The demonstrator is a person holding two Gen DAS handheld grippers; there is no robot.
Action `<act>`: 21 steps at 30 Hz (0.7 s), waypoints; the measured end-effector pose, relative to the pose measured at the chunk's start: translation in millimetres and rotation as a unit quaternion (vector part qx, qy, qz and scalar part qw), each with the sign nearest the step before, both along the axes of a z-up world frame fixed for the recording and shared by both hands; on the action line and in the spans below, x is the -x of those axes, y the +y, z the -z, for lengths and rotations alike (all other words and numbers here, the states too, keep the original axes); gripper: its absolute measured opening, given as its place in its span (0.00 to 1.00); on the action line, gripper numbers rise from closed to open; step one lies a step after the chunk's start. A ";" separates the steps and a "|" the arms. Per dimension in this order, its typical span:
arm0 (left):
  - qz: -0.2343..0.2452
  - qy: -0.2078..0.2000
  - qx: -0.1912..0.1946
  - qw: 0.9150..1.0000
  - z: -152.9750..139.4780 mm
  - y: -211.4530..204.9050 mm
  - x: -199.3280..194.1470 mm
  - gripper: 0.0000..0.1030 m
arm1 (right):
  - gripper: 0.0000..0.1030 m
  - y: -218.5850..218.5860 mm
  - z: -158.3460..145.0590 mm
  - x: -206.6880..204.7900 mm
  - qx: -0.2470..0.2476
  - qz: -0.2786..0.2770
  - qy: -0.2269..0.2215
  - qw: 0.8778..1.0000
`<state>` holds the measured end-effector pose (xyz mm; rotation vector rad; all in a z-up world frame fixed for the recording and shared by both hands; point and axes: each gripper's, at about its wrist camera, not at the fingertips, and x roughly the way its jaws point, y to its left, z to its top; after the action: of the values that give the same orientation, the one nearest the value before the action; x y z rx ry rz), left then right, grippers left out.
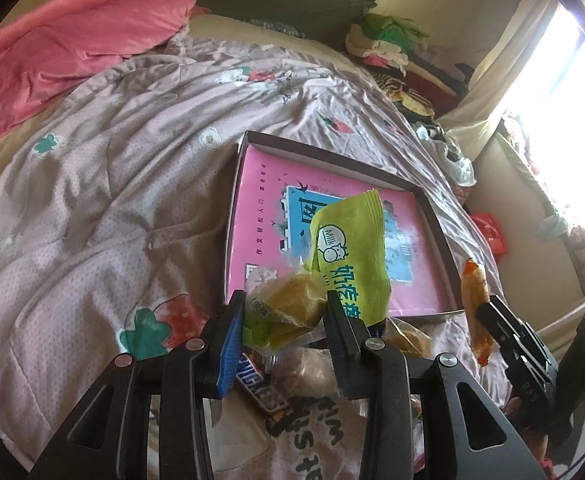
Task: Organize snacks
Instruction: 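Carry the green bag and bread pack over the pink book tray with both tools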
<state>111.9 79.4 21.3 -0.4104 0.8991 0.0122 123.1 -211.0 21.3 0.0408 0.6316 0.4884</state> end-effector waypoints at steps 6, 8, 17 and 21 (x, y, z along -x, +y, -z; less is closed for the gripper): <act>0.001 0.007 -0.011 1.000 6.6 -4.0 -10.5 0.38 | 0.34 -2.8 5.3 -13.2 -0.007 0.010 0.010 1.000; 0.001 0.011 -0.013 1.000 9.4 -4.6 -15.4 0.38 | 0.34 -3.4 6.3 -16.3 -0.008 0.015 0.012 1.000; 0.000 0.019 -0.028 0.999 15.1 -7.6 -34.5 0.38 | 0.34 -5.4 7.9 -31.7 -0.010 0.024 0.015 1.000; -0.002 0.024 -0.033 0.999 18.5 -6.5 -43.7 0.38 | 0.34 -3.5 9.1 -38.7 -0.008 0.022 0.017 1.000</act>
<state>155.6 72.9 2.7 -0.3515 0.9430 0.0544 161.8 -214.5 12.2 0.0786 0.6593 0.4509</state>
